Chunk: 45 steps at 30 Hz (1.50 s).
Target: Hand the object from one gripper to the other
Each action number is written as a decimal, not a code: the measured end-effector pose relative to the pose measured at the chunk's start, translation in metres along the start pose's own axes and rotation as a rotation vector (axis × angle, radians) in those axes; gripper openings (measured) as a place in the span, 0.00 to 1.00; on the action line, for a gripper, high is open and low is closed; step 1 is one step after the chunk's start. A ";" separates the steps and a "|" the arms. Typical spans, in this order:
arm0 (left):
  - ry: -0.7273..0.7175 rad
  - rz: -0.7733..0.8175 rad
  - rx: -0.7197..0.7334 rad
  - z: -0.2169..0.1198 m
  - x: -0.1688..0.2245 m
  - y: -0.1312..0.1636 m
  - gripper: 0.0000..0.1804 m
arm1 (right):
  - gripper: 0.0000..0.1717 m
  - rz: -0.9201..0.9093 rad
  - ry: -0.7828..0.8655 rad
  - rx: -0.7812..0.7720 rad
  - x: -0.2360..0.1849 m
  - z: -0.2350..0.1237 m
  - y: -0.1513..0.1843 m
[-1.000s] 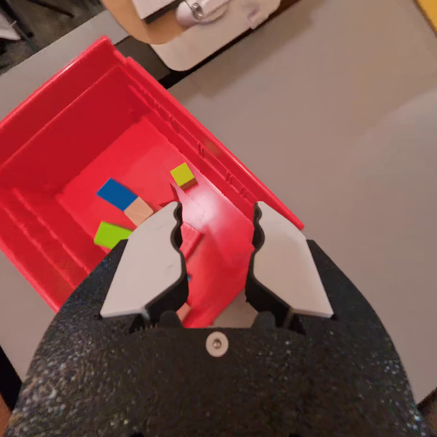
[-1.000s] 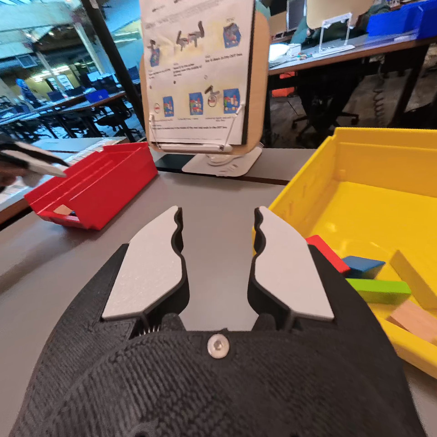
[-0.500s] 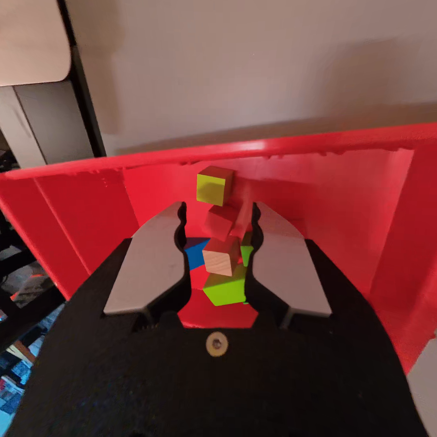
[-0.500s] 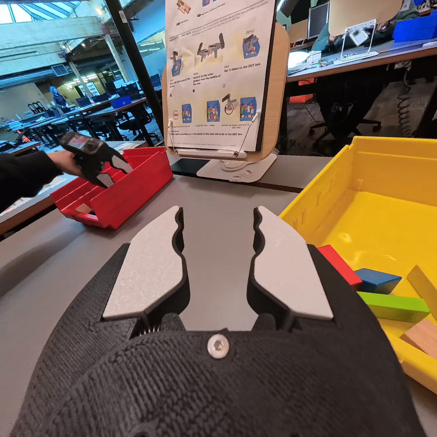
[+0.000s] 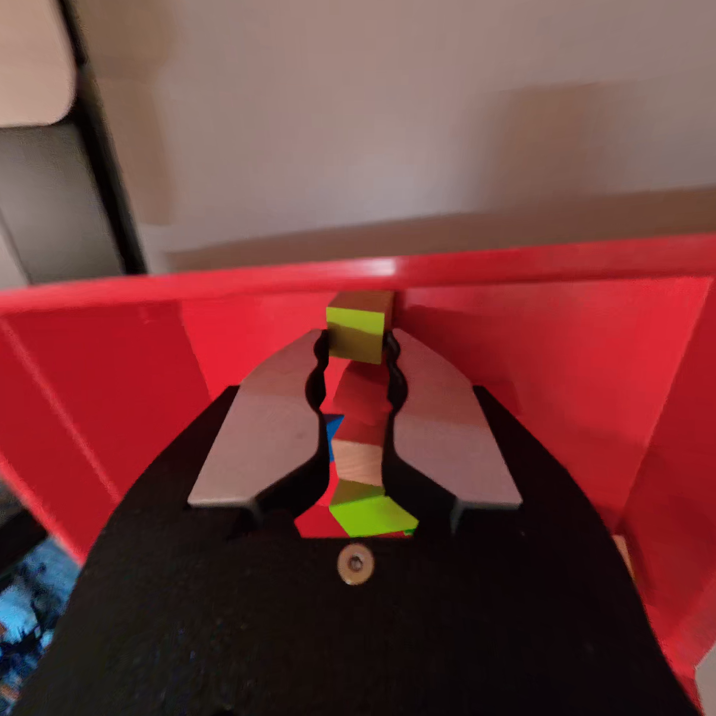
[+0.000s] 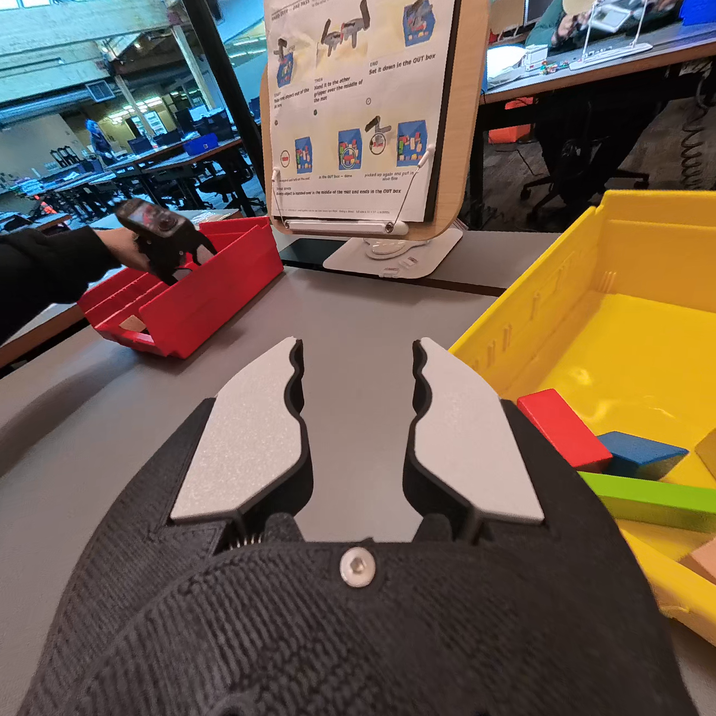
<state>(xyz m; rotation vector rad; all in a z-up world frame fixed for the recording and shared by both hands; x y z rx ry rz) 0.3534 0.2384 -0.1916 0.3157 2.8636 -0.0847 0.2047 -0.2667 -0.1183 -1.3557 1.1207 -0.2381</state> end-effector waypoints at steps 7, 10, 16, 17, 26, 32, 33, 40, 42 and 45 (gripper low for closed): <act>-0.205 -0.358 0.228 -0.076 0.014 0.004 0.15 | 0.31 -0.015 -0.111 0.012 -0.020 0.007 -0.001; -0.262 -0.542 0.558 -0.124 0.037 -0.011 0.15 | 0.31 -0.036 -0.219 0.027 -0.040 0.014 0.000; -0.204 -0.634 0.971 -0.166 0.096 -0.086 0.15 | 0.32 -0.071 -0.464 0.011 -0.094 0.030 0.010; -0.199 -0.614 1.020 -0.169 0.105 -0.101 0.15 | 0.32 -0.081 -0.499 0.002 -0.102 0.033 0.013; -0.162 -0.448 1.250 -0.173 0.142 -0.201 0.15 | 0.30 -0.132 -0.763 -0.050 -0.162 0.036 0.029; -0.170 -0.347 1.276 -0.177 0.146 -0.227 0.15 | 0.30 -0.150 -0.806 -0.054 -0.171 0.033 0.030; -0.180 -0.342 1.276 -0.178 0.146 -0.229 0.15 | 0.30 -0.150 -0.811 -0.054 -0.171 0.033 0.030; -0.201 -0.335 1.251 -0.172 0.145 -0.239 0.15 | 0.16 -0.193 -0.806 -0.065 -0.172 0.032 0.032; -0.200 -0.347 1.259 -0.169 0.144 -0.240 0.15 | 0.16 -0.202 -0.787 -0.090 -0.171 0.031 0.031; -0.227 -0.386 1.234 -0.163 0.140 -0.240 0.19 | 0.16 -0.216 -0.728 -0.069 -0.162 0.031 0.028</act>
Point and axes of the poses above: each gripper's, where its closed fingertips meet, z out along the fingers, y out of its underside, x = y × z across the jaws, the point moved 9 cm from there along -z, back along the fingers, and after that the axes turned 15 degrees about z, right-handed, at the moved point
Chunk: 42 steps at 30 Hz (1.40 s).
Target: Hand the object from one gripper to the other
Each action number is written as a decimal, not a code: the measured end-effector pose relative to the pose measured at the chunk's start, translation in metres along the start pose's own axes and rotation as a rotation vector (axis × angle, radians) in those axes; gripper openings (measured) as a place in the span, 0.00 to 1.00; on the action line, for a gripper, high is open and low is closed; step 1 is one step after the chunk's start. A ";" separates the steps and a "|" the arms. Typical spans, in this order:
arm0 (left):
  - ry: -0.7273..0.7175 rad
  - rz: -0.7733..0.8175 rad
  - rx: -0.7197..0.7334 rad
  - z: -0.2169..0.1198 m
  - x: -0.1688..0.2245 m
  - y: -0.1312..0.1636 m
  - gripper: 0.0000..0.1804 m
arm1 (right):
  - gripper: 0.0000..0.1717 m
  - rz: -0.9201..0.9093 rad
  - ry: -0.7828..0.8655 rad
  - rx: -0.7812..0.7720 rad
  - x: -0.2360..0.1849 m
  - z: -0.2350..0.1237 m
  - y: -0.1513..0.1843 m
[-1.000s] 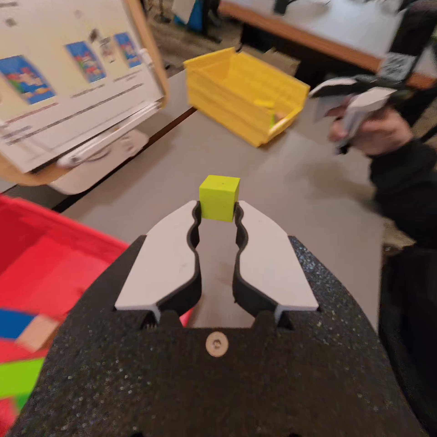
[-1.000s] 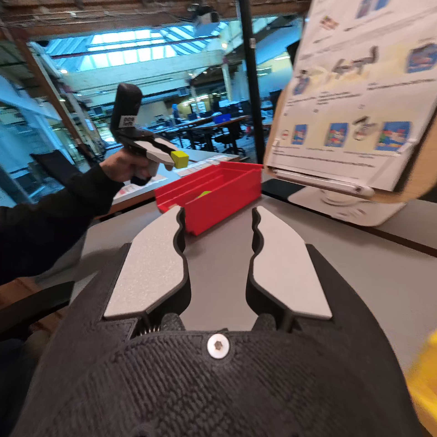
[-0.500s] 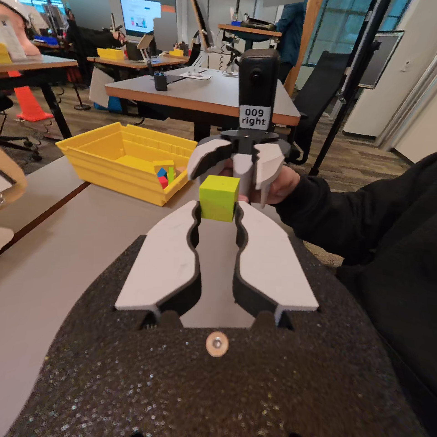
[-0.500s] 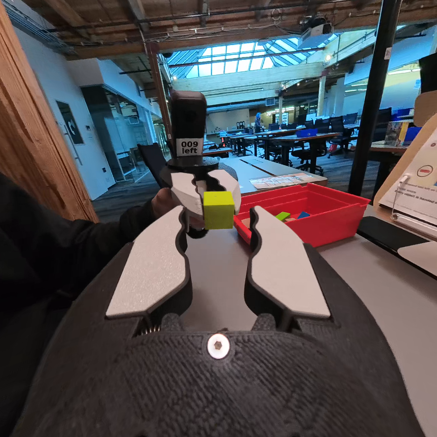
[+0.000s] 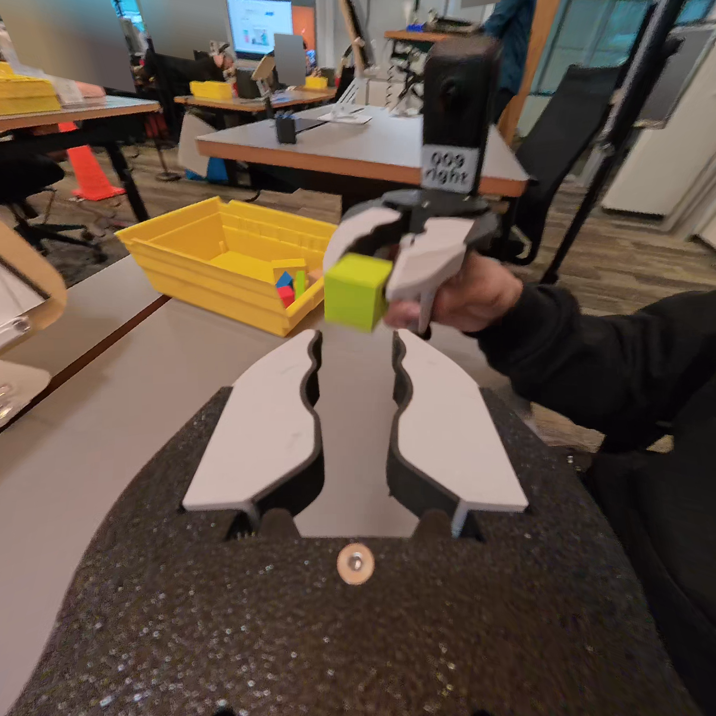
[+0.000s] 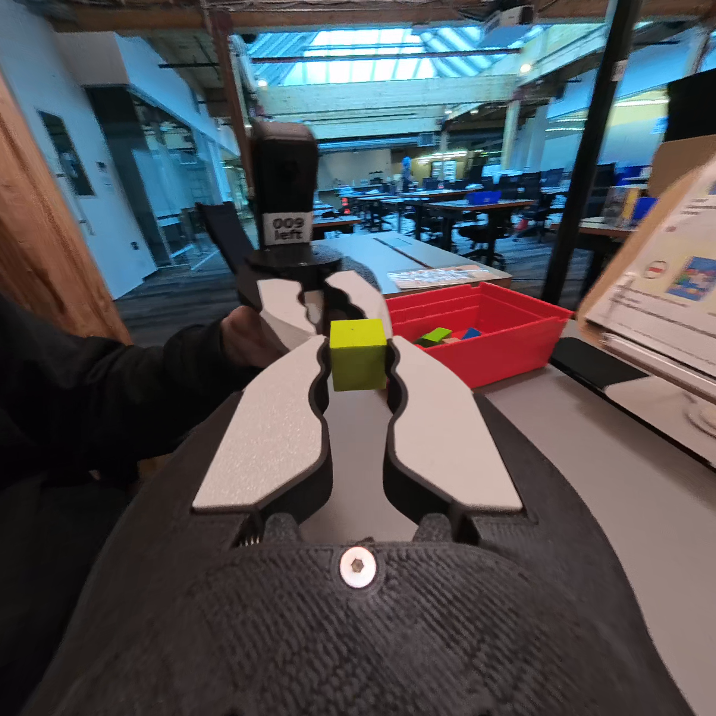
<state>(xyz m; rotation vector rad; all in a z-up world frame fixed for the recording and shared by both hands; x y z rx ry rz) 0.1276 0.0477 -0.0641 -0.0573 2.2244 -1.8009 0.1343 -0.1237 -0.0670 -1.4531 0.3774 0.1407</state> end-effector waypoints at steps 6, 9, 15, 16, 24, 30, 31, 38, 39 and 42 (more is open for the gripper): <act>-0.206 0.005 -0.159 -0.014 -0.016 0.018 0.26 | 0.16 -0.008 0.532 0.157 0.049 -0.102 -0.026; -0.241 -0.028 -0.152 -0.027 -0.026 0.030 0.26 | 0.16 0.004 0.855 0.172 0.073 -0.168 -0.022; -0.294 -0.086 -0.155 -0.051 -0.043 0.056 0.25 | 0.16 0.091 1.069 0.103 0.115 -0.210 0.005; -0.309 -0.091 -0.155 -0.055 -0.046 0.059 0.24 | 0.16 0.095 1.079 0.087 0.122 -0.208 0.006; -0.426 -0.089 -0.239 -0.098 -0.062 0.065 0.24 | 0.16 0.143 1.190 -0.129 0.205 -0.181 -0.004; -0.721 -0.115 -0.353 -0.160 -0.078 0.074 0.24 | 0.16 0.154 1.260 -0.216 0.237 -0.171 -0.001; -0.773 -0.147 -0.359 -0.172 -0.081 0.077 0.24 | 0.16 0.160 1.260 -0.222 0.238 -0.170 0.001; -0.937 -0.409 -0.315 -0.233 -0.088 0.102 0.24 | 0.41 0.169 1.334 -0.190 0.215 -0.173 0.006; -0.926 -0.416 -0.307 -0.235 -0.089 0.104 0.24 | 0.41 0.165 1.323 -0.176 0.206 -0.171 0.005; -0.867 -0.400 -0.345 -0.233 -0.089 0.108 0.24 | 0.42 0.171 1.245 -0.126 0.176 -0.161 0.002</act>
Point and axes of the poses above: each gripper's, where its closed fingertips meet, z out along the fingers, y out of its underside, x = y × z across the jaws, the point moved 9 cm from there along -z, back along the fingers, and after that the axes turned 15 degrees about z, right-handed, at the moved point
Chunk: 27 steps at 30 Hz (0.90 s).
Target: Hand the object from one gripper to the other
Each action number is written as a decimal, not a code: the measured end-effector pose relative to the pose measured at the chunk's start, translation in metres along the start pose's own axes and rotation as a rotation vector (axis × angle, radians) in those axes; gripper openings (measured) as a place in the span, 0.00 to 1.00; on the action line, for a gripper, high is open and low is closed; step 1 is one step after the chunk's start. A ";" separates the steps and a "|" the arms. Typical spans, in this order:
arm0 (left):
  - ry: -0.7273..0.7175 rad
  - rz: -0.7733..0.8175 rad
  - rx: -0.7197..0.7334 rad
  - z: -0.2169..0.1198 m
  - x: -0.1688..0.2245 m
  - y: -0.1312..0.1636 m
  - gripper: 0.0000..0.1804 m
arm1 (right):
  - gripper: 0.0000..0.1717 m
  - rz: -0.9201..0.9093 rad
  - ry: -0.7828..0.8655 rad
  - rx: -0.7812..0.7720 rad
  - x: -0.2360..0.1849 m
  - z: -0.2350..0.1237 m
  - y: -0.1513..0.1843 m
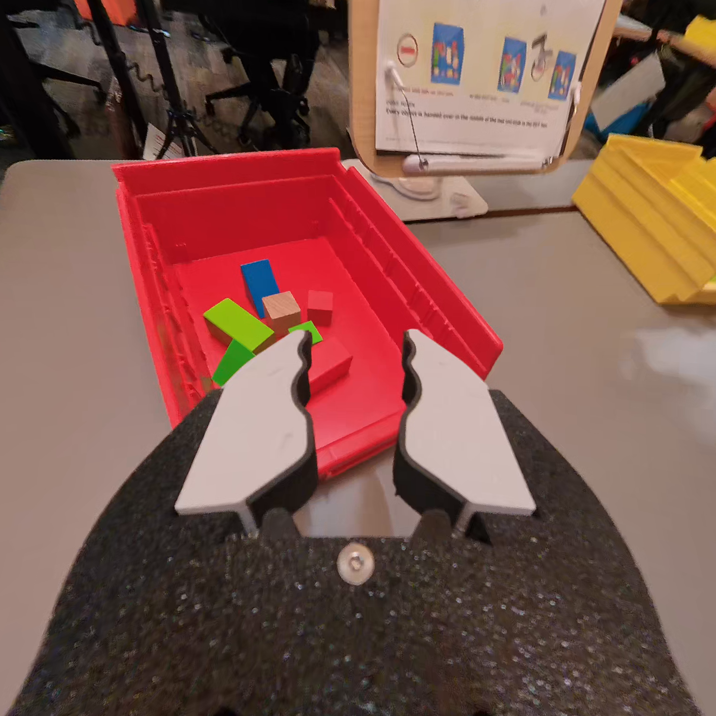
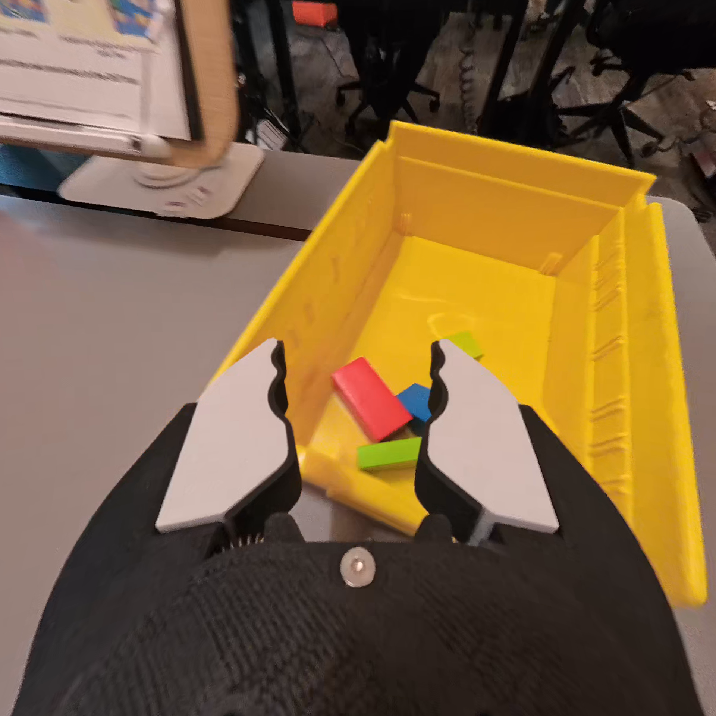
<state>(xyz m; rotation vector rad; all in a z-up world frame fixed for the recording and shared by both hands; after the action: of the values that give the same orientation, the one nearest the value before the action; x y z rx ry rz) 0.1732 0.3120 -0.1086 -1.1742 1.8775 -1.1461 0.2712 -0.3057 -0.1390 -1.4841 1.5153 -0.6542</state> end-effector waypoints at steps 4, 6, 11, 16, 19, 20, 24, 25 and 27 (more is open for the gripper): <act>0.089 0.164 -0.088 0.015 0.009 0.000 0.28 | 0.42 0.020 -0.138 0.050 -0.030 -0.032 0.010; 0.133 0.305 -0.202 0.028 0.011 0.000 0.31 | 0.42 0.027 -0.222 0.051 -0.043 -0.042 0.016; 0.252 0.766 -0.522 0.064 0.010 0.007 0.35 | 0.43 -0.008 -0.329 0.041 -0.057 -0.054 0.026; 0.404 0.970 -0.687 0.096 0.002 0.011 0.37 | 0.46 0.027 -0.442 0.091 -0.065 -0.060 0.020; 0.473 0.972 -0.799 0.114 -0.007 0.018 0.36 | 0.47 0.052 -0.517 0.086 -0.068 -0.062 0.021; 0.488 0.975 -0.840 0.118 -0.009 0.022 0.35 | 0.47 0.057 -0.538 0.085 -0.069 -0.063 0.021; 0.492 1.054 -0.976 0.132 -0.014 0.035 0.32 | 0.47 0.047 -0.569 0.097 -0.072 -0.067 0.018; 0.495 1.062 -1.005 0.135 -0.015 0.039 0.32 | 0.47 0.047 -0.570 0.102 -0.073 -0.068 0.018; 0.513 1.004 -1.017 0.138 -0.016 0.041 0.30 | 0.47 0.046 -0.590 0.102 -0.076 -0.068 0.018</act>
<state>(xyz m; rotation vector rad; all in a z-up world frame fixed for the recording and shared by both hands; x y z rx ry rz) 0.2815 0.2887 -0.2026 -0.1349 3.0195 0.1637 0.1953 -0.2443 -0.1054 -1.3983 1.0382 -0.2254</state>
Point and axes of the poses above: each gripper's, where its closed fingertips meet, z out along the fingers, y out of its underside, x = y × z across the jaws, the point moved 9 cm from there along -z, back along the fingers, and after that the axes turned 15 degrees about z, right-handed, at the moved point
